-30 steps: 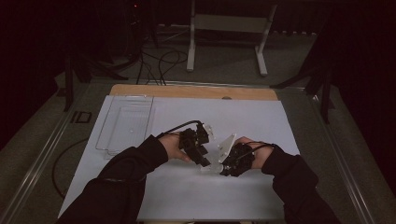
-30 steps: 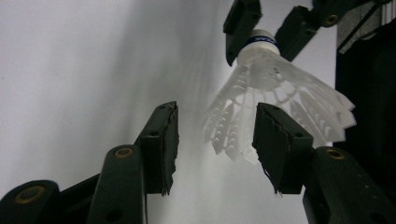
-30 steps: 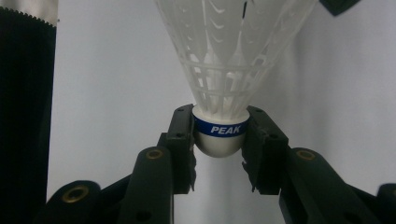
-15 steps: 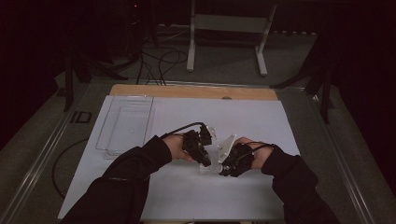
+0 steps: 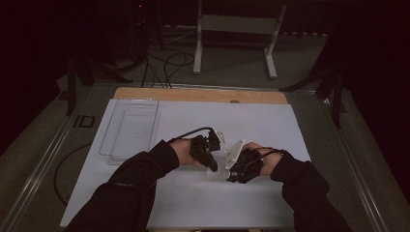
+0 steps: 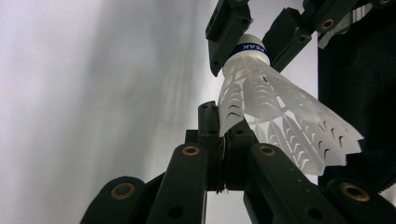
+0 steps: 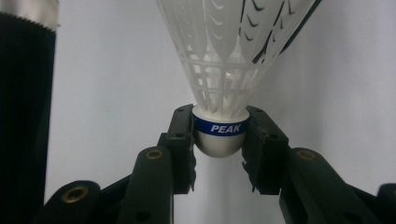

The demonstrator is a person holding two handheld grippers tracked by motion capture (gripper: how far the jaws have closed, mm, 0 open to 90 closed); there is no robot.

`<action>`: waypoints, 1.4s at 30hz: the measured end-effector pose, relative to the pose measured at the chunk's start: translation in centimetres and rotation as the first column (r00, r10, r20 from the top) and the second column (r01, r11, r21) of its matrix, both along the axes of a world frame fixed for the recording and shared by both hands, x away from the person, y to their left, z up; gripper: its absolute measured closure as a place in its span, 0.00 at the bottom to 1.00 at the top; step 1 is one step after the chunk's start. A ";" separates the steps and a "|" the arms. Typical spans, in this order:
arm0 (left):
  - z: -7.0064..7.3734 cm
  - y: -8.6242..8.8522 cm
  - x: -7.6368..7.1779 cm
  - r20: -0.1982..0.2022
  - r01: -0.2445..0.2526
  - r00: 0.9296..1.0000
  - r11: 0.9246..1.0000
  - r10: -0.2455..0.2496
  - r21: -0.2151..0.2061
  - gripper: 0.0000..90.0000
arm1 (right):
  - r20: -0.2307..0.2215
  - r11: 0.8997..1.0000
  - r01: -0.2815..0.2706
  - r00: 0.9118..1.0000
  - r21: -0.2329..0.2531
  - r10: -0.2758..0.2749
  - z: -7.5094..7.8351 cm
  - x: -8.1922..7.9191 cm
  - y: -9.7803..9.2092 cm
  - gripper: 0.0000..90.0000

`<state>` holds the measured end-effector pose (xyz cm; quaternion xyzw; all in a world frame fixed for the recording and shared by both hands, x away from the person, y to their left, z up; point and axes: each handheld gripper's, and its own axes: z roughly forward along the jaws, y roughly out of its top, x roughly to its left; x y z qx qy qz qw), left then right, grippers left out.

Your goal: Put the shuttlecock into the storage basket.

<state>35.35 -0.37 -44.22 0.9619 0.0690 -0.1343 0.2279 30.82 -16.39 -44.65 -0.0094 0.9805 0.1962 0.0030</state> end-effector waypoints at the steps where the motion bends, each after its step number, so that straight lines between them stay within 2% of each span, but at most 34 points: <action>1: 0.0 0.0 0.0 0.002 0.004 1.000 1.000 -0.004 -0.002 0.99 | 0.001 1.000 0.001 1.000 0.001 -0.001 0.0 0.0 0.0 0.74; 8: 0.0 0.3 0.0 -0.005 -0.006 1.000 1.000 0.006 -0.016 1.00 | 0.006 1.000 0.010 1.000 0.010 -0.010 0.0 0.0 0.0 0.73; 9: 0.1 0.4 0.1 -0.003 -0.008 1.000 1.000 0.008 -0.017 1.00 | 0.018 0.999 -0.014 1.000 0.029 0.013 -0.1 0.2 0.0 0.73; 16: 0.1 0.7 0.1 -0.009 -0.002 1.000 1.000 0.002 -0.008 1.00 | 0.024 0.999 0.031 0.999 0.011 -0.031 0.0 -0.1 0.5 0.70; 18: 0.1 0.8 0.1 -0.006 0.000 1.000 1.000 0.000 0.011 1.00 | 0.028 0.999 0.035 0.999 0.005 -0.036 -0.1 0.0 0.6 0.65; 19: 0.1 0.9 0.1 -0.007 -0.003 1.000 1.000 0.003 0.010 1.00 | 0.012 0.999 0.053 0.999 -0.009 -0.053 -0.1 0.0 0.7 0.59; 21: 0.3 1.2 0.1 -0.002 0.001 1.000 1.000 -0.001 0.023 1.00 | 0.016 0.997 0.073 0.997 -0.014 -0.073 -0.2 0.0 0.8 0.49; 22: 0.3 1.3 0.2 0.000 -0.002 1.000 1.000 0.002 0.022 1.00 | 0.002 0.996 0.091 0.996 -0.013 -0.091 -0.1 0.1 0.7 0.44; 23: 0.3 1.4 0.2 -0.004 -0.011 1.000 1.000 0.011 0.018 1.00 | 0.000 0.994 0.111 0.994 -0.003 -0.111 -0.1 0.1 0.6 0.37; 25: 0.5 1.7 0.3 0.001 -0.006 1.000 1.000 0.006 0.029 1.00 | -0.007 0.988 0.151 0.989 0.011 -0.151 0.2 0.4 0.4 0.33; 26: 0.5 1.7 0.3 0.001 -0.006 1.000 1.000 0.006 0.029 1.00 | -0.007 0.988 0.151 0.989 0.011 -0.151 0.2 0.4 0.4 0.33; 27: 0.5 1.9 0.2 0.001 -0.016 1.000 1.000 0.016 0.027 1.00 | 0.002 0.987 0.161 0.987 0.018 -0.161 0.3 0.5 0.3 0.28; 28: 0.6 2.0 0.3 0.001 -0.026 1.000 0.999 0.026 0.030 1.00 | -0.011 0.981 0.194 0.981 0.028 -0.194 0.5 0.7 0.2 0.24; 30: 0.8 2.4 0.4 -0.001 -0.038 0.999 0.999 0.038 0.029 1.00 | -0.016 0.973 0.229 0.973 0.025 -0.229 0.6 0.9 0.1 0.22; 32: 0.9 2.8 0.5 -0.002 -0.052 0.999 0.998 0.052 0.032 1.00 | -0.017 0.969 0.245 0.970 0.028 -0.244 0.6 1.1 -0.1 0.19; 33: 1.0 2.9 0.5 -0.001 -0.057 0.998 0.998 0.057 0.035 1.00 | -0.031 0.967 0.251 0.968 0.035 -0.250 0.6 1.3 -0.3 0.16; 34: 1.1 3.2 0.5 0.001 -0.061 0.998 0.997 0.061 0.038 1.00 | -0.040 0.968 0.249 0.968 0.039 -0.247 0.6 1.3 -0.4 0.14; 39: 1.5 4.3 0.8 0.003 -0.088 0.996 0.996 0.088 0.034 1.00 | -0.045 0.958 0.276 0.961 0.082 -0.273 0.7 1.5 -1.1 0.15; 42: 1.8 5.1 1.0 -0.002 -0.100 0.995 0.994 0.100 0.032 1.00 | -0.048 0.958 0.272 0.962 0.095 -0.268 0.6 1.5 -1.5 0.13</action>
